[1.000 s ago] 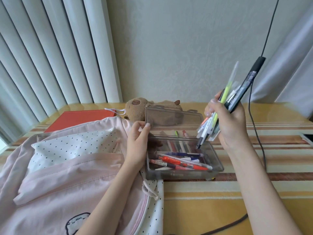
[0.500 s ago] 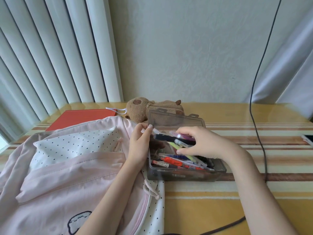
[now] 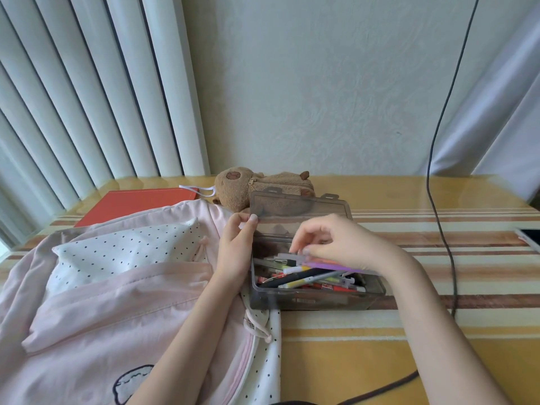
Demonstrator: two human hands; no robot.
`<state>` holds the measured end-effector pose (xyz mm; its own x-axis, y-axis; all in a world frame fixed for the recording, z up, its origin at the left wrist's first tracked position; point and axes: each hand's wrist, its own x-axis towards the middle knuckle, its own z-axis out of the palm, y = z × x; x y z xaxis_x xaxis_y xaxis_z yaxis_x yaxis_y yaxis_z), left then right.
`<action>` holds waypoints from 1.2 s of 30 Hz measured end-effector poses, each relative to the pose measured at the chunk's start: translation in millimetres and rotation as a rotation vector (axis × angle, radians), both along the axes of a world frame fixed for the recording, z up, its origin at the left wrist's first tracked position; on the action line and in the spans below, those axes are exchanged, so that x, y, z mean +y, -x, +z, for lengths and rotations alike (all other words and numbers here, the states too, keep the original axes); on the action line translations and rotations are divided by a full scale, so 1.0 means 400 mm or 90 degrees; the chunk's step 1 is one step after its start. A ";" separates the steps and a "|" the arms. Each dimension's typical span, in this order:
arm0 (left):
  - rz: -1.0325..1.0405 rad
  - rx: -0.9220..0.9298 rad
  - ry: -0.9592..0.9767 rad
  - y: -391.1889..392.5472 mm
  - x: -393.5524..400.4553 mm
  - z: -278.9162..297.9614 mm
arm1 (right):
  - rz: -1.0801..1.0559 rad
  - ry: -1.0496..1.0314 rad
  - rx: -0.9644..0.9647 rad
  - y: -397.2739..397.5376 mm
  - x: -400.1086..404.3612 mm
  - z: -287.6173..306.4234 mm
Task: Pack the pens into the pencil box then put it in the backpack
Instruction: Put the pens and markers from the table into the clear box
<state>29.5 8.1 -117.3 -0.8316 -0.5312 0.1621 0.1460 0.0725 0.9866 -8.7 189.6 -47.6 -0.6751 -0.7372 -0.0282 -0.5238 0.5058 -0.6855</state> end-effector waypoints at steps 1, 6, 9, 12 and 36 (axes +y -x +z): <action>0.004 -0.003 -0.006 0.001 0.000 -0.001 | -0.037 0.014 0.017 0.006 0.014 0.007; 0.012 -0.012 -0.025 0.003 0.000 -0.001 | -0.072 -0.192 0.041 0.022 0.069 0.014; 0.011 -0.008 -0.028 0.004 -0.001 -0.006 | -0.066 -0.184 0.061 0.018 0.047 0.004; 0.014 -0.004 -0.036 0.003 -0.003 -0.003 | -0.054 -0.044 0.072 0.005 0.018 0.013; 0.131 -0.011 -0.070 -0.028 -0.042 0.050 | -0.291 0.146 0.225 0.060 0.073 0.001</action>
<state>40.6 -8.8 -97.3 -0.7057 -0.7039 0.0805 0.1217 -0.0084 0.9925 -32.7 219.0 -47.3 -0.8634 -0.3320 0.3799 -0.5042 0.5926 -0.6281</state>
